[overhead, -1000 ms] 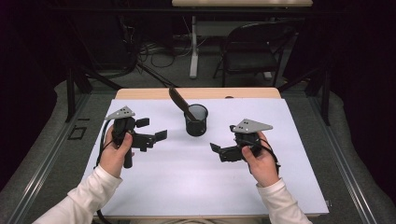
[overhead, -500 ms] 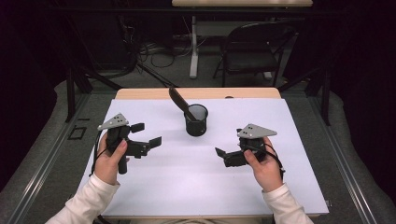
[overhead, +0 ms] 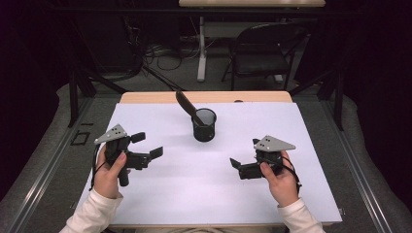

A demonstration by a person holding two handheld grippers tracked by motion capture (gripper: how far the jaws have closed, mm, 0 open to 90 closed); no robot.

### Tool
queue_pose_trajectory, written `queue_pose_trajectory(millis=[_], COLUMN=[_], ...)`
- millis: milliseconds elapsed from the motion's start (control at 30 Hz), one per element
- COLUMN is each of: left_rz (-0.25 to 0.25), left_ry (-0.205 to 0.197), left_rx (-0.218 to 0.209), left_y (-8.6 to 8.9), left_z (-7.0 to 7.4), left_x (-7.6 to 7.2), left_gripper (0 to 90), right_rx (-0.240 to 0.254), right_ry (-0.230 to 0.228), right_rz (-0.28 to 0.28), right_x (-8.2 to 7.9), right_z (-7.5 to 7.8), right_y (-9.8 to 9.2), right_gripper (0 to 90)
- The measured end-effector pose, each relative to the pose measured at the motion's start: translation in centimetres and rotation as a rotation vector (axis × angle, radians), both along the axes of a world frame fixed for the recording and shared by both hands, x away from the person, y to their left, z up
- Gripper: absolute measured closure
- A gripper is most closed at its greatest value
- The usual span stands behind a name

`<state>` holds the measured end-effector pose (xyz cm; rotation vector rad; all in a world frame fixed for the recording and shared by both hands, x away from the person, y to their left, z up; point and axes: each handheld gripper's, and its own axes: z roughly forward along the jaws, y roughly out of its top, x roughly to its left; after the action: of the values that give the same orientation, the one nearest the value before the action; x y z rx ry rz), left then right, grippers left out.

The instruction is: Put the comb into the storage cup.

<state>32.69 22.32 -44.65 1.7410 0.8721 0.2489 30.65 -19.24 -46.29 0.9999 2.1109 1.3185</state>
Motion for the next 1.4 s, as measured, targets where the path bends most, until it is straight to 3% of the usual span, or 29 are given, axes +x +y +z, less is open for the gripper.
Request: queue_pose_trajectory(millis=[233,400,700,1400], left_rz=[0.017,0.025,0.074,0.114], left_ry=[-0.025,-0.020,-0.041,-0.022], left_rx=[0.016,-0.003,0.009,0.011], left_y=[0.6,1.0,1.7,2.9], left_z=[-1.0,-2.0,-3.6,-7.2], left_x=[-0.4,-0.8,-1.3,-1.3], left_gripper=[1.1,1.1,1.1,1.3], right_rx=[0.015,0.015,0.025,0.051], right_ry=[0.008,0.013,0.036,0.043], right_rz=[-0.022,-0.042,-0.067,-0.142], right_x=[-0.3,-0.5,-0.8,-0.7], right_z=[-1.0,-1.7,-3.3,-6.2], right_y=[-0.9,-1.6,-2.6,-4.1], right_gripper=[0.0,0.0,0.0,0.0])
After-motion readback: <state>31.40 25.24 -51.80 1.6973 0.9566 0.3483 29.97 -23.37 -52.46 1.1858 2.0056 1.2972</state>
